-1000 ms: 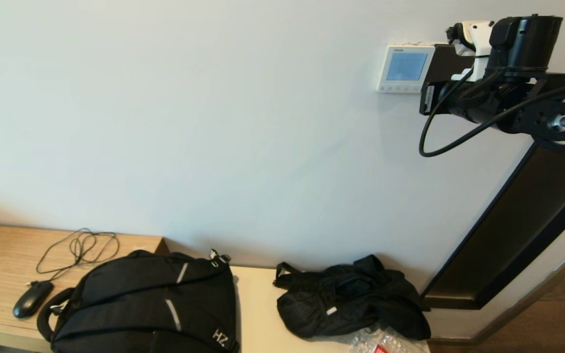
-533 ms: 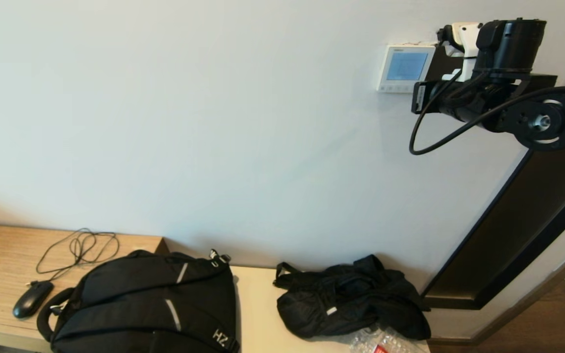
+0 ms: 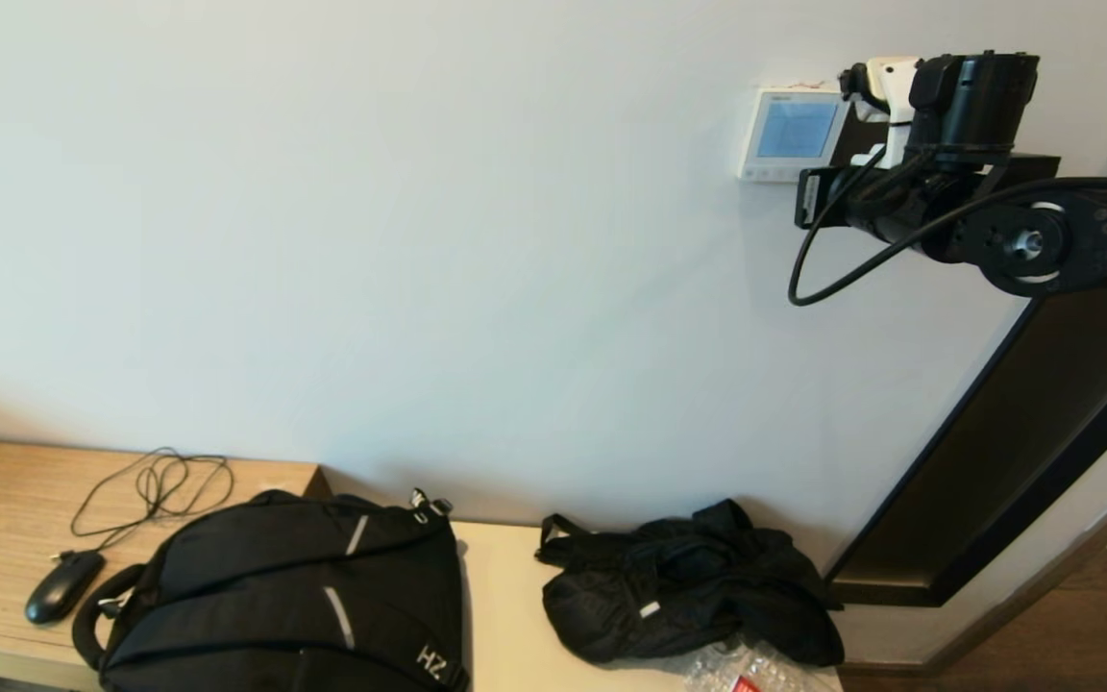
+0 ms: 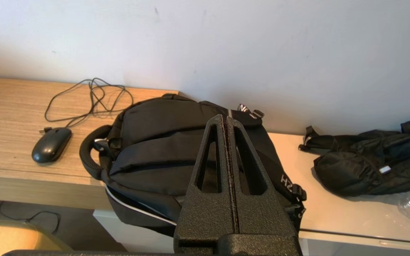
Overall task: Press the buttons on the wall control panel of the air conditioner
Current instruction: Turn on the central air conditioner
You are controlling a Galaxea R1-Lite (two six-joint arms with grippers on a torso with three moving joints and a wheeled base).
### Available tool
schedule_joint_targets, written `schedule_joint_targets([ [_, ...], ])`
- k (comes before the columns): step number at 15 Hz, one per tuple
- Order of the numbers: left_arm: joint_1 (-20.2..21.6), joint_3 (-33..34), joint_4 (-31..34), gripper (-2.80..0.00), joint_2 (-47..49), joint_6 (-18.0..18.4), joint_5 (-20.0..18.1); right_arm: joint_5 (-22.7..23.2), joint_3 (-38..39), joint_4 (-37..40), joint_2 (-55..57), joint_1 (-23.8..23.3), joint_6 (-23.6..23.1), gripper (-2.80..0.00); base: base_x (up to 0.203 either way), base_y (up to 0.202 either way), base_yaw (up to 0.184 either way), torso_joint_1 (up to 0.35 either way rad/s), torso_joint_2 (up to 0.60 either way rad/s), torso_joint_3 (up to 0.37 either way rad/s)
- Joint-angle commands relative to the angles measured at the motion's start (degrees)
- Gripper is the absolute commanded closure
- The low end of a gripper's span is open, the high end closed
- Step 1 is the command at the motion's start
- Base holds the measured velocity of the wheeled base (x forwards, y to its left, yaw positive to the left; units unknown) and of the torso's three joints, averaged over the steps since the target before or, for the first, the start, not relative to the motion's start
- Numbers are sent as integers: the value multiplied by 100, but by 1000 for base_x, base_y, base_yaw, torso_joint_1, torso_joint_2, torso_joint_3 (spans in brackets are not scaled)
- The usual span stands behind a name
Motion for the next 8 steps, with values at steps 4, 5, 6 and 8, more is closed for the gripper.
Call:
schedule_joint_targets([
  [4, 1, -2, 1, 0, -2, -1, 2, -96, -261, 6, 219, 12, -22, 0, 0, 0, 0, 0, 0, 0],
  [5, 1, 6, 1, 0, -2, -6, 2, -97, -267, -3, 236, 22, -29, 0, 0, 0, 0, 0, 0, 0],
  [6, 1, -3, 1, 0, -2, -2, 2, -105, -294, 5, 236, 22, -41, 0, 0, 0, 0, 0, 0, 0],
  [8, 1, 6, 1, 0, -2, 0, 2, -105, -269, -1, 200, 22, -41, 0, 0, 0, 0, 0, 0, 0],
])
